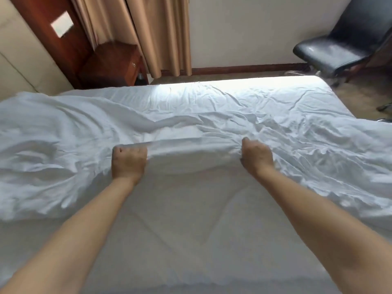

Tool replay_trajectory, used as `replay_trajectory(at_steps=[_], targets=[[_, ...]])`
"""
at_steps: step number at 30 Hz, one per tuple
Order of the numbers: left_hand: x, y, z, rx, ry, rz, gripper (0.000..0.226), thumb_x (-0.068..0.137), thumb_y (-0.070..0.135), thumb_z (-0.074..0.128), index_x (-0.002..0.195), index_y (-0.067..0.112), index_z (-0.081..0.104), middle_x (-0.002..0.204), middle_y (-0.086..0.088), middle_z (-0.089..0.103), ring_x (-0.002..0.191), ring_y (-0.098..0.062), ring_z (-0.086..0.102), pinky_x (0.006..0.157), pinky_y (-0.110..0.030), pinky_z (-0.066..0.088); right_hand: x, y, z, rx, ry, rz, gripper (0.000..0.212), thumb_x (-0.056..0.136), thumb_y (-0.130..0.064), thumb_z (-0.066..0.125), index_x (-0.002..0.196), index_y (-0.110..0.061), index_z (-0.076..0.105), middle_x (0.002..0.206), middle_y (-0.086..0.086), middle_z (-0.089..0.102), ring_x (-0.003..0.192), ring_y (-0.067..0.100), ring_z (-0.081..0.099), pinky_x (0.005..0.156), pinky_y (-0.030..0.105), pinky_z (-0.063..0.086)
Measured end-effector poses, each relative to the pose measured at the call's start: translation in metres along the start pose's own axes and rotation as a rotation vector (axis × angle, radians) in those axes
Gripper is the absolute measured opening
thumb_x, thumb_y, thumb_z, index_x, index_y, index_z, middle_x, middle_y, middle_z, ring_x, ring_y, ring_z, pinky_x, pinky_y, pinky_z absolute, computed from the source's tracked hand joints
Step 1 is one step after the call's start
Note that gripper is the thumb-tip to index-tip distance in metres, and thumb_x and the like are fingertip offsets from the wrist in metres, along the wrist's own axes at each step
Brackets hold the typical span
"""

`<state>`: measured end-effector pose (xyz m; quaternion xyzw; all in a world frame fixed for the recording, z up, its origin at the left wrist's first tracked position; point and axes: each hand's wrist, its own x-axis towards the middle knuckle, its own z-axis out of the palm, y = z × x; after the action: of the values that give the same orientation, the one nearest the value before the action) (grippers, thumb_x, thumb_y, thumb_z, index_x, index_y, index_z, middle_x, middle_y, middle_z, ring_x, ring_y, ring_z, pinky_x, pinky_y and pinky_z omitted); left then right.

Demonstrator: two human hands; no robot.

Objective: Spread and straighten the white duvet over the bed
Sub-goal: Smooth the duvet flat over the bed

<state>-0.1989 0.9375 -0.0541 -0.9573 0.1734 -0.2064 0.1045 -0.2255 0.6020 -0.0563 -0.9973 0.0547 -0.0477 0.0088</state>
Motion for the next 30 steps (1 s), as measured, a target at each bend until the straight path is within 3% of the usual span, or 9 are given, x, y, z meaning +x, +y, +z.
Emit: replay_trajectory(at_steps=[3,8,11,15,19,22,26,28,30], targets=[[0.026,-0.019,-0.065,-0.005,0.178,-0.095,0.021,0.057,-0.009,0.052,0.065,0.008,0.06,0.05,-0.013,0.056,0.045,-0.027,0.055,0.057,-0.029,0.04,-0.006,0.002,-0.061,0.056,0.286,0.034,0.017,0.073,0.004,0.059,0.089,-0.002,0.055,0.079,0.022,0.062,0.069,0.037,0.063,0.058,0.036,0.048],[-0.034,-0.007,-0.085,-0.061,0.048,-0.06,0.051,0.06,-0.008,0.065,0.107,0.008,0.068,0.062,-0.016,0.064,0.059,-0.034,0.062,0.077,-0.047,0.049,-0.09,0.008,-0.063,0.066,0.452,-0.079,0.04,0.042,0.0,0.081,0.069,-0.004,0.052,0.047,0.012,0.051,0.034,0.028,0.049,0.042,0.021,0.029],[-0.116,0.018,-0.057,-0.031,-0.432,-0.003,0.07,0.081,0.005,0.052,0.147,0.022,0.033,0.109,-0.008,0.069,0.1,-0.028,0.064,0.111,-0.051,0.023,-0.155,0.002,-0.014,0.073,0.057,-0.064,0.04,0.067,-0.016,0.072,0.103,-0.008,0.055,0.081,0.013,0.066,0.07,0.034,0.065,0.057,0.034,0.047],[-0.224,0.055,-0.007,-0.124,-0.736,0.103,0.052,0.097,0.024,0.044,0.147,0.025,0.03,0.148,0.001,0.042,0.124,-0.027,0.051,0.112,-0.06,0.014,-0.238,-0.007,0.072,-0.149,-0.597,-0.101,0.052,0.09,-0.033,0.054,0.137,-0.019,0.036,0.132,0.011,0.052,0.123,0.031,0.045,0.099,0.04,0.036],[-0.269,0.076,0.011,-0.07,-1.002,0.05,0.075,0.09,0.005,0.045,0.152,0.029,0.009,0.158,-0.005,0.013,0.14,-0.023,0.026,0.109,-0.065,0.001,-0.282,-0.017,0.109,-0.15,-0.694,-0.063,0.055,0.09,-0.039,0.055,0.136,-0.016,0.036,0.133,0.011,0.048,0.125,0.031,0.041,0.098,0.039,0.036],[-0.262,0.084,0.006,-0.077,-0.92,0.098,0.098,0.076,0.017,0.068,0.151,0.028,0.006,0.149,-0.007,0.024,0.139,-0.024,0.024,0.106,-0.07,0.009,-0.277,-0.019,0.098,-0.089,-0.558,-0.027,0.037,0.087,-0.036,0.06,0.115,-0.012,0.051,0.117,0.01,0.055,0.111,0.031,0.051,0.089,0.039,0.042],[-0.233,0.094,0.009,-0.213,-0.633,0.255,0.123,0.023,0.024,0.088,0.135,0.029,0.036,0.131,-0.009,0.046,0.115,-0.026,0.045,0.088,-0.065,0.044,-0.261,-0.023,0.076,0.034,0.016,-0.013,0.016,0.06,-0.017,0.062,0.073,-0.011,0.054,0.097,0.011,0.054,0.09,0.032,0.052,0.075,0.04,0.049],[-0.213,0.108,0.009,-0.309,-0.62,0.27,0.118,0.044,0.024,0.084,0.142,0.033,0.019,0.144,-0.01,0.041,0.123,-0.028,0.047,0.099,-0.062,0.039,-0.257,-0.022,0.071,0.025,0.083,-0.09,0.016,0.059,-0.015,0.06,0.072,-0.011,0.053,0.105,0.014,0.056,0.097,0.033,0.055,0.084,0.04,0.047],[-0.201,0.122,0.011,-0.285,-0.634,0.254,0.103,0.072,0.027,0.07,0.15,0.034,0.003,0.156,-0.006,0.021,0.133,-0.024,0.04,0.109,-0.058,0.024,-0.257,-0.023,0.071,0.032,-0.204,-0.03,0.024,0.064,-0.018,0.074,0.08,-0.01,0.058,0.099,0.012,0.062,0.088,0.031,0.063,0.073,0.035,0.05]])
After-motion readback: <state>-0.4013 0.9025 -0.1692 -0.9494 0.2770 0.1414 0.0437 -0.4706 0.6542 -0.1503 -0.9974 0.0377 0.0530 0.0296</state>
